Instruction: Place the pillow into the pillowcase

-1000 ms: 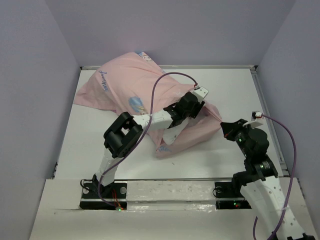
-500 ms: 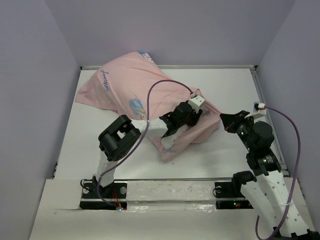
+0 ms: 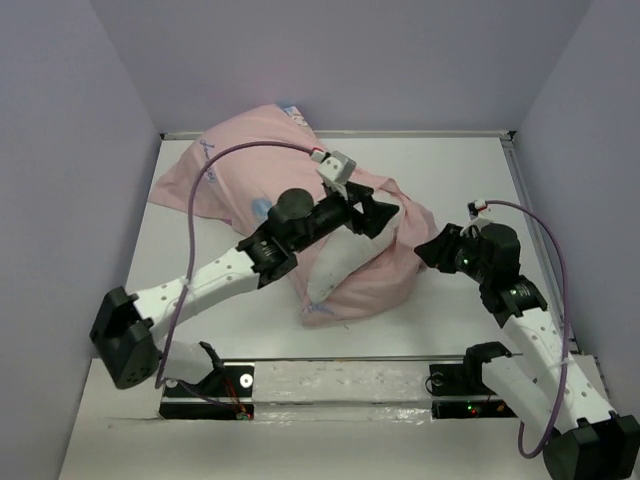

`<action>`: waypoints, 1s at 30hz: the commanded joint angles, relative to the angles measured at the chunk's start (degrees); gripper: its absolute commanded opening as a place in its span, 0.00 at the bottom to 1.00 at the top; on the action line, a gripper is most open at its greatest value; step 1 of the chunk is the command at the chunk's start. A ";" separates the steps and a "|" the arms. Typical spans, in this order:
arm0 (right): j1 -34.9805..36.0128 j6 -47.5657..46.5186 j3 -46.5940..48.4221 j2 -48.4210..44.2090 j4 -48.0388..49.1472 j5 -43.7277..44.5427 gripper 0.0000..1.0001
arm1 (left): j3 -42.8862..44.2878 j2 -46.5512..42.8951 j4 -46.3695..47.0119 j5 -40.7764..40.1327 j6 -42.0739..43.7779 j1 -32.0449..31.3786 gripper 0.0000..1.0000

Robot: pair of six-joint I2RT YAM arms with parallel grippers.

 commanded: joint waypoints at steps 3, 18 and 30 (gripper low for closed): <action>-0.17 -7.12 8.61 -1.32 -7.59 -4.53 0.62 | -12.67 -17.77 -8.96 -8.32 -6.11 1.73 0.85; 28.31 -9.06 8.90 19.43 4.08 6.61 0.03 | -33.77 -41.09 -20.80 -16.36 -14.73 1.03 0.78; 30.33 -12.57 2.65 29.53 16.99 0.22 0.64 | -35.18 -34.41 -16.92 -14.95 -12.44 0.24 0.79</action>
